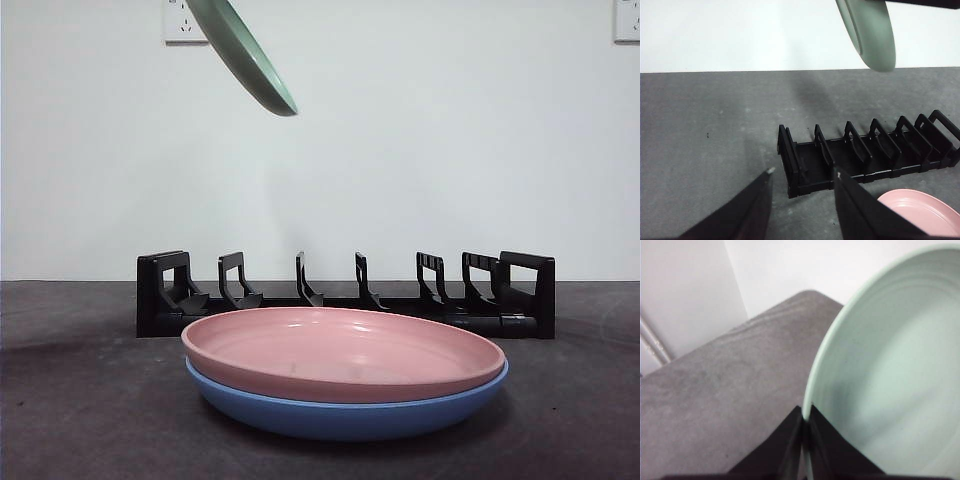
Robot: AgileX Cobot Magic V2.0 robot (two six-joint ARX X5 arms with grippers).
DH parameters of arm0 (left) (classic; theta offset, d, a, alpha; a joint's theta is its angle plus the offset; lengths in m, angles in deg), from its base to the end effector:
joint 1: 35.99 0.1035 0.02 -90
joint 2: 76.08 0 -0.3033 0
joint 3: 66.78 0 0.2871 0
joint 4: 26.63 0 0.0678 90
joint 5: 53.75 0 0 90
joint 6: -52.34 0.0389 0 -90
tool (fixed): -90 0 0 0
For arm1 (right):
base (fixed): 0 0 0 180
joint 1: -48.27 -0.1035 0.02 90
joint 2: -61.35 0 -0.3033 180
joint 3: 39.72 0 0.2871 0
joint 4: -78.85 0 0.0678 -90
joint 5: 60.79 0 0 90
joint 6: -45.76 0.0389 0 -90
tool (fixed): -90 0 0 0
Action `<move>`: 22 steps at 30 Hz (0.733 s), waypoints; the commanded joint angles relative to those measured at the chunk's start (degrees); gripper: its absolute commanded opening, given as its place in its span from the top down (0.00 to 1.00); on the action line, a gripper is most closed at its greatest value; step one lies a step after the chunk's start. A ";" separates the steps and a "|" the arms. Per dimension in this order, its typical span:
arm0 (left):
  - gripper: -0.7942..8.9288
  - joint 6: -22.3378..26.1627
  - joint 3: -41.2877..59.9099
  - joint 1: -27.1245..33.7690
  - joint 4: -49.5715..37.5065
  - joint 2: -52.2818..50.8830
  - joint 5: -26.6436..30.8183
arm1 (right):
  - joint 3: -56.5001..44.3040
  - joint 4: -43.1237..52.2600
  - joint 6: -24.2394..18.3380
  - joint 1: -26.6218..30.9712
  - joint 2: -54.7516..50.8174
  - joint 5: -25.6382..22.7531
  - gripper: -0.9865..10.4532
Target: Place the plate
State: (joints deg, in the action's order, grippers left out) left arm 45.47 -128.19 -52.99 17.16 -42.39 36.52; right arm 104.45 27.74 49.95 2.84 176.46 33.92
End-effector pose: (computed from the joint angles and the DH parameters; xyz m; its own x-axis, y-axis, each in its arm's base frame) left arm 0.1189 -0.0362 0.3757 0.9203 -0.2764 -0.2768 0.2543 0.9604 -0.1136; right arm 0.3475 0.3573 0.4776 0.5898 0.7157 -0.3741 -0.7421 0.6630 0.0985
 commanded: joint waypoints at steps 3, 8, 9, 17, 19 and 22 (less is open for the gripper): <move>0.73 0.48 -0.76 0.15 -0.39 0.26 0.24 | -1.49 3.02 -2.84 -1.66 -1.55 -1.62 0.90; 0.73 1.57 -0.76 0.15 -0.42 0.26 0.24 | -15.12 6.47 -3.80 -2.05 -9.51 -1.64 0.90; 0.73 1.73 -0.76 0.17 -0.44 0.26 0.24 | -19.10 8.46 -3.87 -2.01 -11.82 -1.66 0.90; 0.73 1.70 -0.76 0.15 -0.48 0.31 0.24 | -48.72 14.97 -6.97 -2.32 -27.65 -2.69 0.90; 0.73 1.73 -0.76 0.15 -0.46 0.31 0.24 | -53.53 14.95 -7.93 -3.87 -29.73 -5.05 0.90; 0.73 1.70 -0.76 0.15 -0.46 0.31 0.24 | -59.65 15.26 -8.83 -7.19 -32.39 -9.57 0.90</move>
State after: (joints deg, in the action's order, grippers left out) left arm 46.80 -128.19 -52.73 17.16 -42.34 36.52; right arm 44.70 41.77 42.98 -2.78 145.01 25.52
